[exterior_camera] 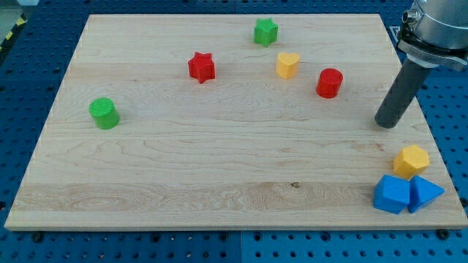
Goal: Slightly push the red circle towards the right center
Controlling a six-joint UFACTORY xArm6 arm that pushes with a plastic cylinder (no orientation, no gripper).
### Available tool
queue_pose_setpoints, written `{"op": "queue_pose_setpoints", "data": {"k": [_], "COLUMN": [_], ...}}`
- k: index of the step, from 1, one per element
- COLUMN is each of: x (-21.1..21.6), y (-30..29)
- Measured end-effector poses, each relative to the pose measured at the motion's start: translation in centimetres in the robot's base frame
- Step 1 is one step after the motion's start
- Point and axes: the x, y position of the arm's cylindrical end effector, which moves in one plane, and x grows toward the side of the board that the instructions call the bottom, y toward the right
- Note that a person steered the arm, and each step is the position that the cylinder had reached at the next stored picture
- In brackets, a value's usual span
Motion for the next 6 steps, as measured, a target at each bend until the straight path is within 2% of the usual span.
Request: {"op": "queue_pose_setpoints", "data": {"k": [2, 3, 4, 5, 6], "x": [-0.3, -4.1, -7.9, -9.1, -12.4], "y": [-8.4, -11.6, -11.4, -9.8, -9.8]}}
